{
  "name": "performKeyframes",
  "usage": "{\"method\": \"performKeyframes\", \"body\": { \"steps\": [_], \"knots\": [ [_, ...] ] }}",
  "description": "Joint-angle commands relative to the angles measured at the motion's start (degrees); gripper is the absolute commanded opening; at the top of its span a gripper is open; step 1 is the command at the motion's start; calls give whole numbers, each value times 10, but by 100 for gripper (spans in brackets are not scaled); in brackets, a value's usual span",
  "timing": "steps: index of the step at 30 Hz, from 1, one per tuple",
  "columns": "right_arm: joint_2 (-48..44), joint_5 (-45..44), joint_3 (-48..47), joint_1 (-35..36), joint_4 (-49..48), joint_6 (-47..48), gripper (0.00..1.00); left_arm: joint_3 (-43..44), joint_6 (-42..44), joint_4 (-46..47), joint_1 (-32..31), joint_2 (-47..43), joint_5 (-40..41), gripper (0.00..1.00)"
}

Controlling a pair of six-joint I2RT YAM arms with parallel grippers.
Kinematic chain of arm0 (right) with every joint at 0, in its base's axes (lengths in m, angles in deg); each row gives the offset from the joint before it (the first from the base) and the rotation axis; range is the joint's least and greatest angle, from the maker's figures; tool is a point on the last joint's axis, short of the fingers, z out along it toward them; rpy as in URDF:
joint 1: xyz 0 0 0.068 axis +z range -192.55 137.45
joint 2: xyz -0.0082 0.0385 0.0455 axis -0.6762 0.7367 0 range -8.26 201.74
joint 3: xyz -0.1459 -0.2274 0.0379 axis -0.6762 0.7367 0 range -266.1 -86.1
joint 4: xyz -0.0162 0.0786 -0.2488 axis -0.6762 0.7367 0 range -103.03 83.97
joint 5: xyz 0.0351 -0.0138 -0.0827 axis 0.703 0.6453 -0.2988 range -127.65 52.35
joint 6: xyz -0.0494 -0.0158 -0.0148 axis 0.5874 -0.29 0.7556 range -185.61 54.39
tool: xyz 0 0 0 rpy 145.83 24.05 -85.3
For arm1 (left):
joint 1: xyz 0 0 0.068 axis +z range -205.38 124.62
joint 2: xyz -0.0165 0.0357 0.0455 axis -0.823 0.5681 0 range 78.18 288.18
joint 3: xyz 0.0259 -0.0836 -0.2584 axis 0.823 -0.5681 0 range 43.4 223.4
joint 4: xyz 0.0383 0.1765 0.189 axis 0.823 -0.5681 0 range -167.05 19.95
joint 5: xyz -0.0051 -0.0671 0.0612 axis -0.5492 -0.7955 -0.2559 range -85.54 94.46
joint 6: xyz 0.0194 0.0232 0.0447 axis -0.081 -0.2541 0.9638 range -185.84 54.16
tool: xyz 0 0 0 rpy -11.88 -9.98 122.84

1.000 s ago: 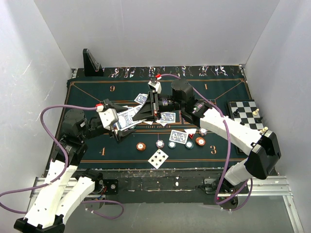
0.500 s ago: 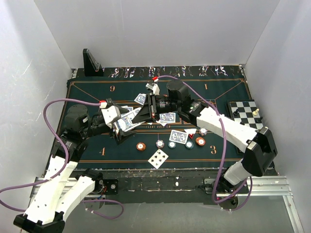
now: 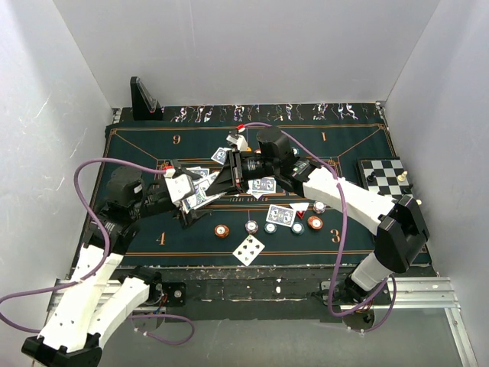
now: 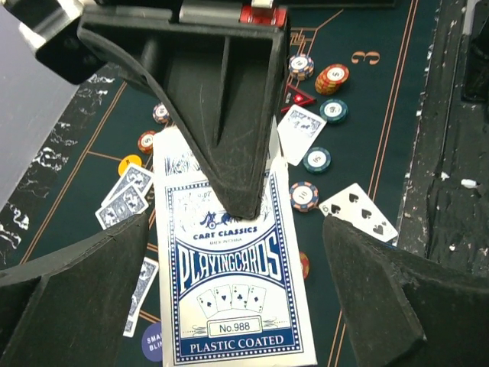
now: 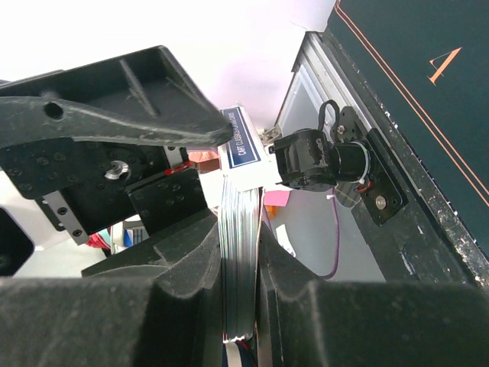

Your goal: Distribute texas hold em gaming equipment

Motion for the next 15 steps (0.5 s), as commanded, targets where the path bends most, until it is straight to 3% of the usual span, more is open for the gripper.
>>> {"method": "performKeyframes", "body": {
  "steps": [1,7,15],
  "knots": [
    [-7,8,-22,2,-17,5,6,-8,31,-30,-2,7,28,98],
    [2,9,-30,3,10,25,6,11,15,-23,-2,27,31,95],
    [13,13,-35,4,23,33,6,24,20,-31,-1,46,19,84]
  ]
}}
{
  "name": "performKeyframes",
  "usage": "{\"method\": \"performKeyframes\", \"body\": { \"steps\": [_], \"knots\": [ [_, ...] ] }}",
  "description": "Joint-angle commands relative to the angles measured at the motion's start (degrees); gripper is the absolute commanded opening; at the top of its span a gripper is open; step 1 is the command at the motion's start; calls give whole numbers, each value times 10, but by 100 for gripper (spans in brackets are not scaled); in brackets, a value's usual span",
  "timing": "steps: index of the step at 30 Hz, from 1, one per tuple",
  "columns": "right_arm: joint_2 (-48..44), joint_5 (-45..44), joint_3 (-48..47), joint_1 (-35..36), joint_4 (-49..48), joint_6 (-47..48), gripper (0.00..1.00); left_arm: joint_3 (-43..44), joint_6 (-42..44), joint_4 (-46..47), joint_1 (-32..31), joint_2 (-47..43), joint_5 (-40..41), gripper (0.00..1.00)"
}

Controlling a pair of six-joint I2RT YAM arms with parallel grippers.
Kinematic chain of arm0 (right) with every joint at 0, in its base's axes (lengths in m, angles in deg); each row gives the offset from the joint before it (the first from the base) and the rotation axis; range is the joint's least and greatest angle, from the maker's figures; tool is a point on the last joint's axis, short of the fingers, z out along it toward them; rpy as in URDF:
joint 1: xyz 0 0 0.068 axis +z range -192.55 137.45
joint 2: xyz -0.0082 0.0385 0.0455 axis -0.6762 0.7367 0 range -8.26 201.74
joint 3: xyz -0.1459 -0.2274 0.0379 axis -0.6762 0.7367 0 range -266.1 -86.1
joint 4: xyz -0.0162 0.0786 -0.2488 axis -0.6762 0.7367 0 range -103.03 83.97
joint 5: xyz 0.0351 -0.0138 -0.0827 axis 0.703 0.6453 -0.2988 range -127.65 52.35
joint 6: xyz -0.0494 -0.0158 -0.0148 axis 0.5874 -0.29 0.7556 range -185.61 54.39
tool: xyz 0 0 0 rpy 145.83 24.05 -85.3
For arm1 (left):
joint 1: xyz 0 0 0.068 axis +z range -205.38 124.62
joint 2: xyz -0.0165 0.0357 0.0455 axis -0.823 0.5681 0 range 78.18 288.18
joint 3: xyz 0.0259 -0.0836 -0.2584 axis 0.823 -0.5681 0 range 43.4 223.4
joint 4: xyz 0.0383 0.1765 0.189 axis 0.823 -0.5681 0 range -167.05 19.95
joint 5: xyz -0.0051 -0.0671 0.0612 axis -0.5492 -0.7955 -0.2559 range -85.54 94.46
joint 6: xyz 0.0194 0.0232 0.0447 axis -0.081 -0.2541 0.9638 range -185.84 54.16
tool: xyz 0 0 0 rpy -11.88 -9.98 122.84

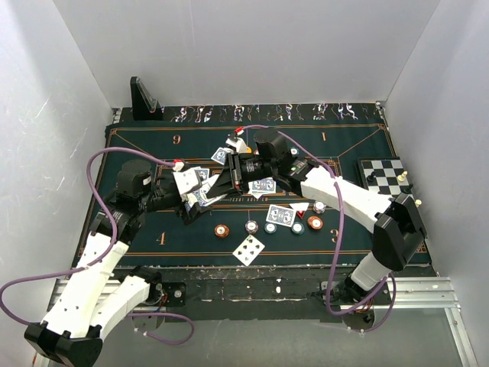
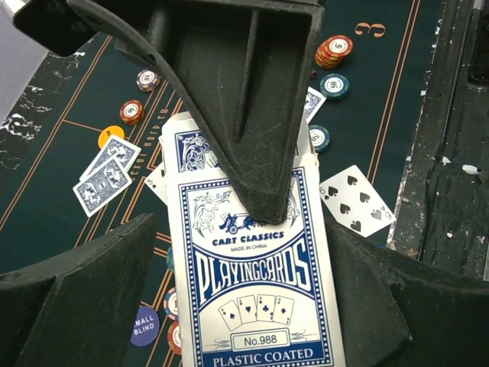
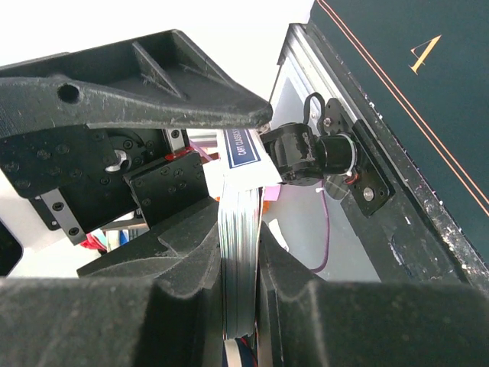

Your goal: Distribute texas hold em gaming equipment

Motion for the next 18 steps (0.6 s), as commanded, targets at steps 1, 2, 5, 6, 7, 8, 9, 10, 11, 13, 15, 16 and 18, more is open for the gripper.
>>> {"method": "performKeyframes", "body": {
  "steps": [1,2,5,6,7,8,9,10,11,13,15,16,18],
  "knots": [
    [7,15,-35,3,-4,15,6,26,11,-11,-2,0,-5,81],
    [10,17,-35,3,-4,15,6,26,17,-13,-1,0,-5,79],
    [15,21,-36,3,-5,13,6,24,24,-15,-1,-4,-3,73],
    [16,22,-37,3,-6,13,6,23,25,-16,-1,-7,-1,71],
    [17,24,-37,3,-6,13,6,21,27,-16,-1,-9,-1,67],
    [17,25,-39,3,-6,13,6,21,29,-17,-1,-9,-1,64],
    [18,25,-41,3,-6,13,6,20,32,-18,-1,-8,-1,61],
    [18,25,-41,4,-6,13,6,19,34,-21,-1,-6,0,59],
    [17,25,-42,3,-6,13,6,20,37,-24,-1,-3,0,55],
    [16,25,-42,3,-6,15,6,21,47,-32,-1,-1,-2,49],
    [15,26,-42,4,-2,19,6,19,52,-37,-1,1,-4,47],
    [16,28,-43,4,1,20,6,19,53,-38,-1,1,-4,47],
    [17,31,-45,6,1,23,9,20,60,-46,-1,5,-7,46]
  ]
}}
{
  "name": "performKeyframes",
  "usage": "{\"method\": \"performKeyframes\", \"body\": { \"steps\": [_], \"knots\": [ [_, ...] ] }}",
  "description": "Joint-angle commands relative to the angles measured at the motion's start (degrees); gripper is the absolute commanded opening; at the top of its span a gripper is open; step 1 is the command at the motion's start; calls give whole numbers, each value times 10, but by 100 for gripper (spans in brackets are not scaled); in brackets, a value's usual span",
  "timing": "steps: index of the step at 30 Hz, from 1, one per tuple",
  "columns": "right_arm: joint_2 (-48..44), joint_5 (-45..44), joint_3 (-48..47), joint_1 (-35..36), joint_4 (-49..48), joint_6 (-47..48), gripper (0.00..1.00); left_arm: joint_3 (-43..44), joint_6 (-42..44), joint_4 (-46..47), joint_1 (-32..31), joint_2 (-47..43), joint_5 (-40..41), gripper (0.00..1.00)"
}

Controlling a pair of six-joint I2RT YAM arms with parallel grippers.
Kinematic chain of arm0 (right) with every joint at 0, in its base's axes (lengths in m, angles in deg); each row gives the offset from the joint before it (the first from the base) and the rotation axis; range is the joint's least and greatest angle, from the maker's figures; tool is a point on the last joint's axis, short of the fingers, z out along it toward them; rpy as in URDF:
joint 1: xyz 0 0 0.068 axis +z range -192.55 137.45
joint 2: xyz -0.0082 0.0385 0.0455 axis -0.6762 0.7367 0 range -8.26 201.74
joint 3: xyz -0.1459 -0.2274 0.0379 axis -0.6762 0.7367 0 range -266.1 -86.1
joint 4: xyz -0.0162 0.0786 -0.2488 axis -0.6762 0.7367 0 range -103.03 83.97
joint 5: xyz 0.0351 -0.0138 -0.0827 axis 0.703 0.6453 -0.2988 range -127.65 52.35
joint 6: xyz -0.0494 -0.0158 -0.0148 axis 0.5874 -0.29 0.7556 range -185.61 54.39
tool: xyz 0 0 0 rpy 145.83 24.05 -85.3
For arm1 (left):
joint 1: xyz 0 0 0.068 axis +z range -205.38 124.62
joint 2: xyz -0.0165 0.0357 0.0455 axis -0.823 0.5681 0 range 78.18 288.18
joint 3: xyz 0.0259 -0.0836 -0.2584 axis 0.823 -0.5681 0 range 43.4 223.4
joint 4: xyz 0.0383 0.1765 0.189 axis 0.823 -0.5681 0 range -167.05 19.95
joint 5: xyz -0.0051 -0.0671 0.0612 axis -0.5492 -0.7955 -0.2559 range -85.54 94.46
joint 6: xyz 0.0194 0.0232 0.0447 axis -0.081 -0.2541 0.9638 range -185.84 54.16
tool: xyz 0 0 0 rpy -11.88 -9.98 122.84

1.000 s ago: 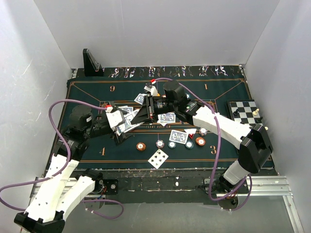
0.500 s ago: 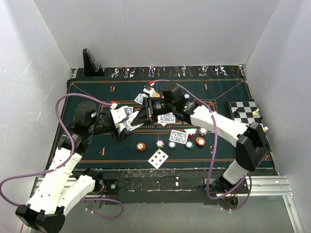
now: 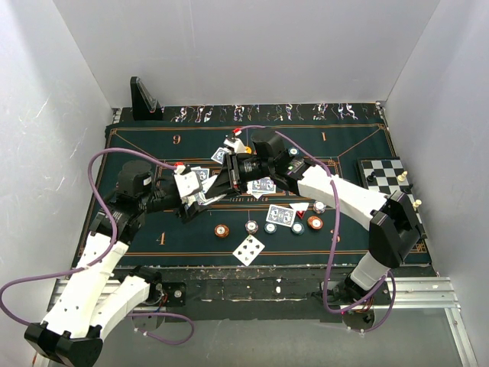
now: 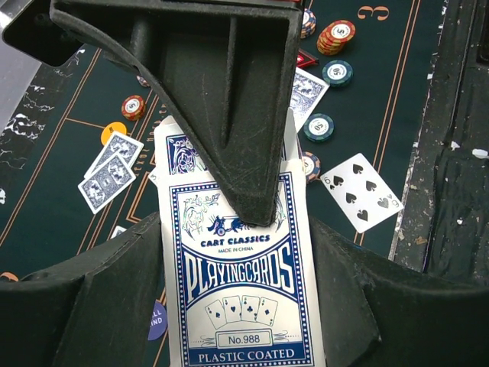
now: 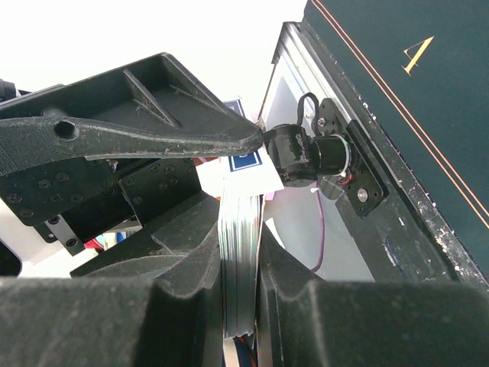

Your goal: Distribute texas hold em gaming equipment

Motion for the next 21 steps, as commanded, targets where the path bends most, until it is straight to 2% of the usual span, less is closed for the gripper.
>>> {"method": "performKeyframes", "body": {
  "steps": [1,2,3,5,7,11,14,16,18,21],
  "knots": [
    [-4,29,-35,6,-6,18,15,21,30,-28,-1,6,-8,42],
    [-5,30,-37,6,10,21,28,20,31,-28,-2,7,-5,37],
    [-7,31,-37,6,19,26,38,20,33,-30,-1,9,-2,36],
    [-14,26,-34,4,40,41,48,16,31,-32,-1,10,5,34],
    [-27,17,-27,-2,72,66,57,7,28,-35,-1,8,8,27],
    [-72,1,22,-37,103,88,67,-20,34,-35,1,-1,14,20],
    [-109,-21,48,-74,145,115,70,-37,38,-42,20,7,4,14],
    [-133,-32,60,-96,174,133,71,-39,51,-55,53,24,-19,13],
    [-161,-40,74,-117,189,143,72,-42,61,-61,88,44,-41,6],
    [-183,-40,96,-140,198,147,73,-50,117,-92,138,66,-84,2]
  ]
}}
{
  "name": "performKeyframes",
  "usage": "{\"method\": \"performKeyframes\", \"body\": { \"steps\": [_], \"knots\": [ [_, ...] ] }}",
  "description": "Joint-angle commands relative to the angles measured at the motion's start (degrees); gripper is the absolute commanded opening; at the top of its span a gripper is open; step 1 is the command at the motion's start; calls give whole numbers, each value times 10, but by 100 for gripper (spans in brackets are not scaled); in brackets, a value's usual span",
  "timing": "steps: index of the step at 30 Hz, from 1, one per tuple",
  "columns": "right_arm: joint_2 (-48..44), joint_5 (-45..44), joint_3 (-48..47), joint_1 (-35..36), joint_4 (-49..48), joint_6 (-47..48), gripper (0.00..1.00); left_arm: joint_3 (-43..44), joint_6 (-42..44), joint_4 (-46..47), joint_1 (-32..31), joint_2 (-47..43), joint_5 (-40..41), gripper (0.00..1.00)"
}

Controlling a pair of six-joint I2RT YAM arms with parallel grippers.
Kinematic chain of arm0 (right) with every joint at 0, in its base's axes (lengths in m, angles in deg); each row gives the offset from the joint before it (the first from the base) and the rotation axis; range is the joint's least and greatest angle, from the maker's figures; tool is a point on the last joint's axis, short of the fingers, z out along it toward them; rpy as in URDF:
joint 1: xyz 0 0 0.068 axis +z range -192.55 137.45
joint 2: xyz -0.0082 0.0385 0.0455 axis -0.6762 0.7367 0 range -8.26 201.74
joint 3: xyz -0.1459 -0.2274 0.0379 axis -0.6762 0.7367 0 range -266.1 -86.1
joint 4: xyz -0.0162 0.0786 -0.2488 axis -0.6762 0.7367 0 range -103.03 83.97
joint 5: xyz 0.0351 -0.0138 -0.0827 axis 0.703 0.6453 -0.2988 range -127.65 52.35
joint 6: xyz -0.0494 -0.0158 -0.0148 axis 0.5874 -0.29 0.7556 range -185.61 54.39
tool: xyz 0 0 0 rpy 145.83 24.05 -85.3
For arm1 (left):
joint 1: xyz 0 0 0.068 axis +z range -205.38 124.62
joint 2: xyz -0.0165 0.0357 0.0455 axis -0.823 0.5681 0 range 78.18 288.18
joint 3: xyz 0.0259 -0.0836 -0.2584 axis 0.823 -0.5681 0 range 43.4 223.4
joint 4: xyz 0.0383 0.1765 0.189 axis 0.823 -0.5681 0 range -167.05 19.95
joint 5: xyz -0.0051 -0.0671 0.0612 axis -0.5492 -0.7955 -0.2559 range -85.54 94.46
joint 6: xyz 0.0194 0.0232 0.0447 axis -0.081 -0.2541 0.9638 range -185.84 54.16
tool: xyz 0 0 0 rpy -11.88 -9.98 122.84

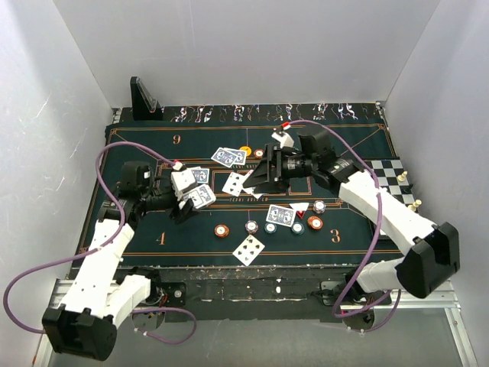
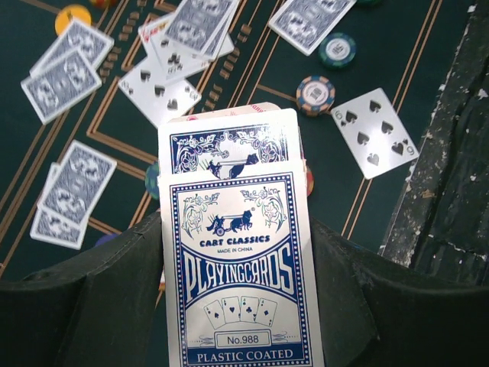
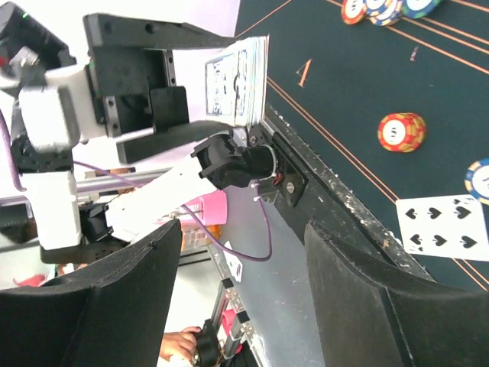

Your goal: Distribute texas hold em gaming equipment

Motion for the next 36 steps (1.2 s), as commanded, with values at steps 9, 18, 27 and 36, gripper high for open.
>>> {"method": "performKeyframes", "body": {
  "steps": [9,18,27,36],
  "knots": [
    [-62,-5,67,-51,32,28,73,-82,262,-85,79,30,-84,3],
    [-74,5,81,-82,32,26,73,-116,374,-75,112,122,-86,3],
    [-88,17,78,-102,36,22,73,-116,462,-87,113,154,-84,3],
    [-103,20,76,-110,36,14,73,-121,520,-98,113,159,-76,10]
  ]
}}
